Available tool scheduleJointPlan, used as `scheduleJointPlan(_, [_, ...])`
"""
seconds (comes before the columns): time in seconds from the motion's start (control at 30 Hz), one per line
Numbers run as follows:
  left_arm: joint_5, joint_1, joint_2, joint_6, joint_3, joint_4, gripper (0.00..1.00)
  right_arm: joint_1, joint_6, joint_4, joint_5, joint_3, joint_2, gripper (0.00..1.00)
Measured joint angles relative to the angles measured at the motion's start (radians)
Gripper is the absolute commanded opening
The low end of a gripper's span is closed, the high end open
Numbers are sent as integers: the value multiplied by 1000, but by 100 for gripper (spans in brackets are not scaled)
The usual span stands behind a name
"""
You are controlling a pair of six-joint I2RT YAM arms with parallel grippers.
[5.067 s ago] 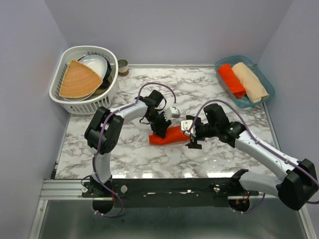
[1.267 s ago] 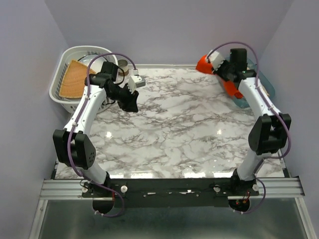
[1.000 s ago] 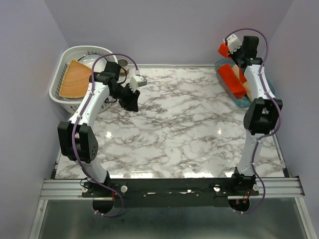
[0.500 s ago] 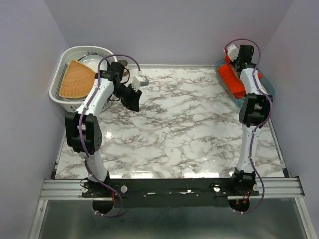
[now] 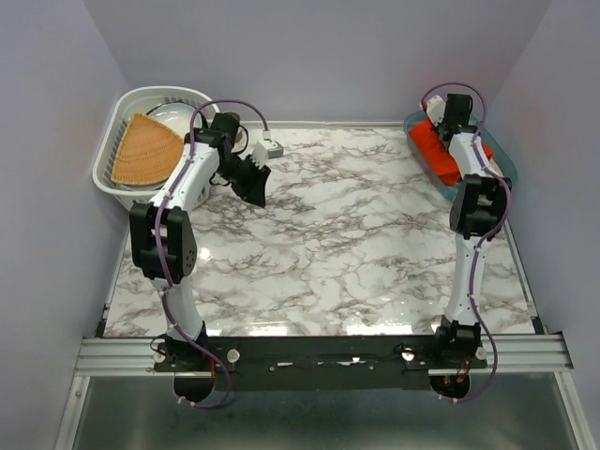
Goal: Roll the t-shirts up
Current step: Place the T-shirt in the bin.
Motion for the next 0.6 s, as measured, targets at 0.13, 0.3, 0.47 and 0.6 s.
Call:
scheduleJointPlan(0.13, [0,-12,16,-4,13,2,38,6,19,-5,0,-40,0,0])
scheduleJointPlan(0.3, [0,-21,24,-6,15,3,39,16,45,-11,10,-43,0,1])
scheduleJointPlan(0.47, [0,-21,24,-6,15,3,39,24,80,-21,8,-43,-1,51])
scheduleJointPlan(0.6, [0,-21,25,-10,15,6,39,24,131,-55,-17,-43,-8,64])
